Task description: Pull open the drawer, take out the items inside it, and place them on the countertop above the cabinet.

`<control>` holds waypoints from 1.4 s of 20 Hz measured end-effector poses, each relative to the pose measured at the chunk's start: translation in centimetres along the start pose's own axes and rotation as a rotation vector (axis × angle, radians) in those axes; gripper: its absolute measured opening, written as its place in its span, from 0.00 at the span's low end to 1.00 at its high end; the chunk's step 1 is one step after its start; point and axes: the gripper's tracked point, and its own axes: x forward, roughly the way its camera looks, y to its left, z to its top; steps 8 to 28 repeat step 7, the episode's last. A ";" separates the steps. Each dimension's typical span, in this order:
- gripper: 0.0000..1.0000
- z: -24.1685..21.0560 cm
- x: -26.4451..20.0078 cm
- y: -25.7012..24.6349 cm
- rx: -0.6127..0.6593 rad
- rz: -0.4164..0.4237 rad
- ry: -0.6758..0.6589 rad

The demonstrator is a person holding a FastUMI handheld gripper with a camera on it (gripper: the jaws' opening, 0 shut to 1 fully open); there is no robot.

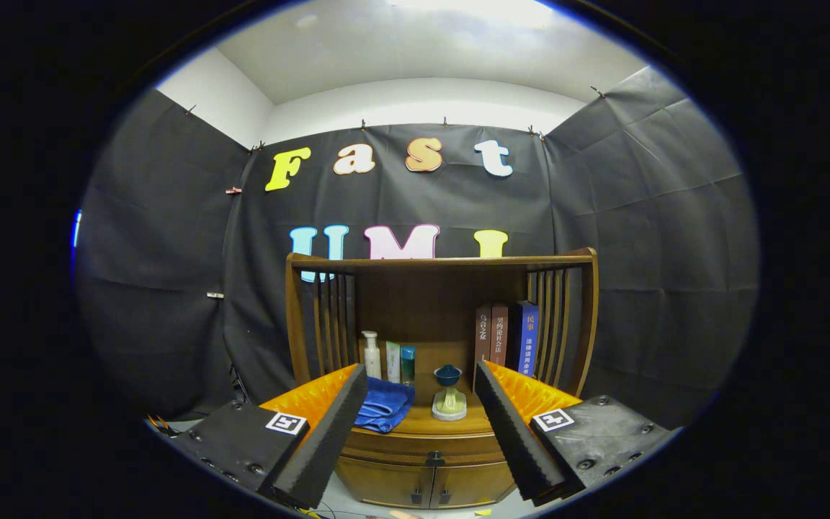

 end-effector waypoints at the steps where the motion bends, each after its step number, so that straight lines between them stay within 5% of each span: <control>1: 0.98 -0.2 0.0 -0.1 0.000 -0.002 0.006; 28: 0.98 -0.9 0.1 -0.5 -0.004 -0.012 0.027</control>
